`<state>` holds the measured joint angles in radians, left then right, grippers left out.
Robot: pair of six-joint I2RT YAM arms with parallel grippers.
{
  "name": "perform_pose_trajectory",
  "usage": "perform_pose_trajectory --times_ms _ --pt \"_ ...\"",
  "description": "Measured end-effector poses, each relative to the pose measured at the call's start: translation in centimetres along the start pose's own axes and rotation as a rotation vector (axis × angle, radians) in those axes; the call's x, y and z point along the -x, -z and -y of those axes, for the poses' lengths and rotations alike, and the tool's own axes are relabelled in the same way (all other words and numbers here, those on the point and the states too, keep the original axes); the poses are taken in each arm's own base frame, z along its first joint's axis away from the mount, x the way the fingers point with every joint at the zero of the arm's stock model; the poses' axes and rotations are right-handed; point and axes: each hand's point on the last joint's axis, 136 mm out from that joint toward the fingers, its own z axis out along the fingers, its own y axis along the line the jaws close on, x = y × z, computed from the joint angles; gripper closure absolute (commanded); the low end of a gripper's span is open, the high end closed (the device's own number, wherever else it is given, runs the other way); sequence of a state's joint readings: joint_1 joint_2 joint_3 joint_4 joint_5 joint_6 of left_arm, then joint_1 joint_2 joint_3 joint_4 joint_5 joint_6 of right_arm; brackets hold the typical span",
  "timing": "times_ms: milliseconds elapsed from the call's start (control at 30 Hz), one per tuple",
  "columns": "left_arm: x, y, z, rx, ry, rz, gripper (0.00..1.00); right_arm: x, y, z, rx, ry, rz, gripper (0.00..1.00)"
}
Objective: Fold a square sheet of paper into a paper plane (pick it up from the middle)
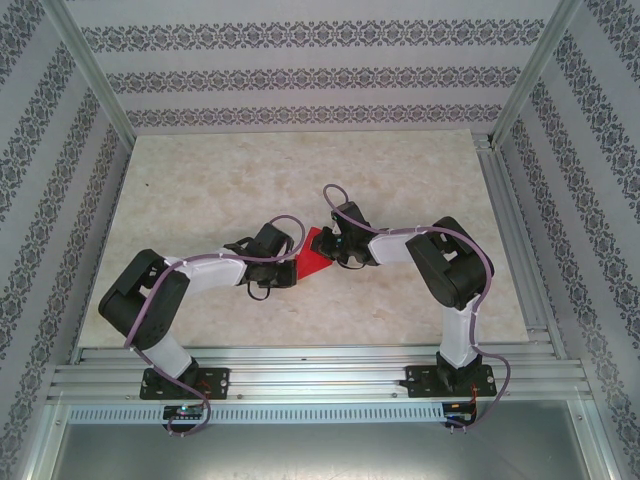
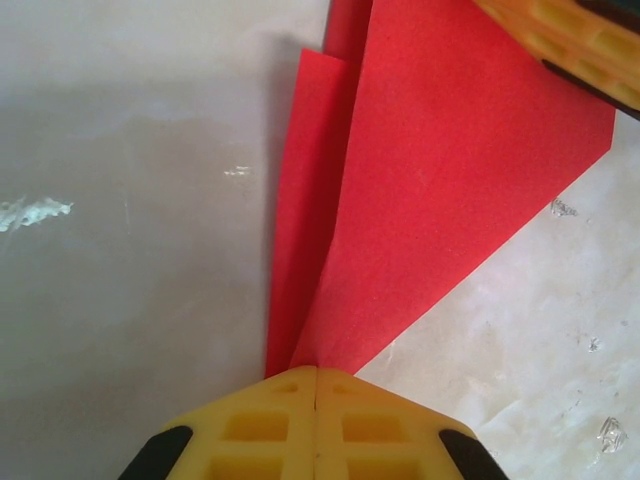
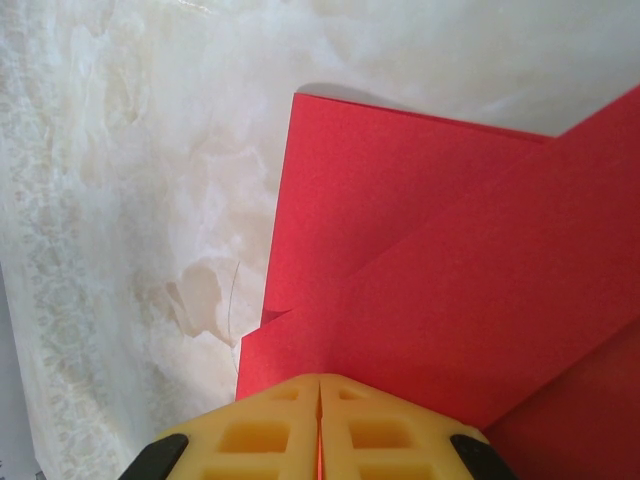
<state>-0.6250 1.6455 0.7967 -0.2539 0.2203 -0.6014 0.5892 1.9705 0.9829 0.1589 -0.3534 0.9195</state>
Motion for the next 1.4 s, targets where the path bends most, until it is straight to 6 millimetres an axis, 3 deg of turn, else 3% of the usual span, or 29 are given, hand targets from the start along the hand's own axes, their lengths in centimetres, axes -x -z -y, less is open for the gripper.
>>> perform_pose_trajectory --times_ms 500,767,900,1100,1400 --pt "-1.9 1.3 -0.2 -0.041 -0.001 -0.006 0.92 0.0 0.0 0.0 0.000 0.000 0.000 0.91" --pt "1.2 3.2 2.6 -0.127 0.000 0.098 0.93 0.0 0.0 0.0 0.001 0.000 0.000 0.91" --pt "2.2 2.3 2.8 -0.127 0.002 0.113 0.95 0.0 0.0 -0.1 0.001 0.001 0.000 0.91" --pt "1.3 0.0 1.2 -0.078 0.026 0.061 0.98 0.0 0.0 0.0 0.001 0.000 0.000 0.91" --pt "1.5 -0.3 0.3 -0.050 0.033 0.093 0.98 0.1 0.0 -0.1 0.001 0.001 0.001 0.91"
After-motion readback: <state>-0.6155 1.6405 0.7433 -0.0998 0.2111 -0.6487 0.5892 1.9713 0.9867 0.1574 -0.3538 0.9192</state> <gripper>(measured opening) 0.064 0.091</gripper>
